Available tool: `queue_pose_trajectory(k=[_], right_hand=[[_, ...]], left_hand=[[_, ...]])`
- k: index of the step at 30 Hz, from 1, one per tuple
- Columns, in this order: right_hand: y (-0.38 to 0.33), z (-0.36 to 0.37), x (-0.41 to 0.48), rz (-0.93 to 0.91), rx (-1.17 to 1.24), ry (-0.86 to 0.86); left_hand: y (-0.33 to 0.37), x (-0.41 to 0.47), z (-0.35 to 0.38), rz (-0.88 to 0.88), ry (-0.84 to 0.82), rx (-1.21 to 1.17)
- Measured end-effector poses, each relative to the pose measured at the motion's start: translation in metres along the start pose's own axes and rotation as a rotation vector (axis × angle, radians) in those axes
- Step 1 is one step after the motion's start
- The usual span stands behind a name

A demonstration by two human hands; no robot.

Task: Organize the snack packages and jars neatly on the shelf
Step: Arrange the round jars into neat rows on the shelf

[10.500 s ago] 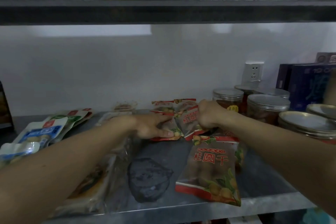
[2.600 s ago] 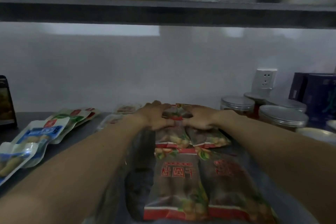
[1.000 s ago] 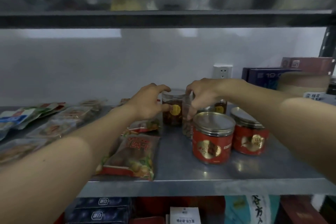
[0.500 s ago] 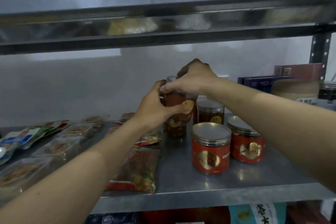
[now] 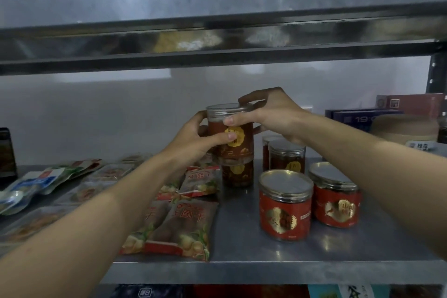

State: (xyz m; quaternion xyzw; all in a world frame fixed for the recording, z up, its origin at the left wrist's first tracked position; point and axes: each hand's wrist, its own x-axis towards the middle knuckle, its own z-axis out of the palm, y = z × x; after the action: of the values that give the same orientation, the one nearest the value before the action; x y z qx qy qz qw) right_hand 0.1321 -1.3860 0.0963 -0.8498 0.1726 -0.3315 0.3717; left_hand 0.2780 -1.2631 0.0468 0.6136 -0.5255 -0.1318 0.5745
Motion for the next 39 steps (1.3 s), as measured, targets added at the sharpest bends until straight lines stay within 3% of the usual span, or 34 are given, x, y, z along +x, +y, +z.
queue_pose_trajectory(k=[8,11,15,19,39], right_hand=[[0.011,0.006,0.027,0.007,0.01,-0.045],[0.024,-0.001,0.04,0.103,-0.019,-0.192],[0.047,0.009,0.057,0.14,-0.359,-0.348],[0.06,0.033,0.072,0.171,-0.52,-0.457],[0.081,-0.003,0.066,0.111,-0.705,-0.431]], left_hand=[[-0.001,0.031,-0.013,0.018,0.088,0.122],[-0.01,0.047,-0.026,0.013,0.117,0.159],[-0.025,0.065,-0.043,-0.022,0.105,0.094],[-0.036,0.076,-0.05,-0.024,0.075,0.063],[-0.047,0.086,-0.047,-0.037,0.053,0.082]])
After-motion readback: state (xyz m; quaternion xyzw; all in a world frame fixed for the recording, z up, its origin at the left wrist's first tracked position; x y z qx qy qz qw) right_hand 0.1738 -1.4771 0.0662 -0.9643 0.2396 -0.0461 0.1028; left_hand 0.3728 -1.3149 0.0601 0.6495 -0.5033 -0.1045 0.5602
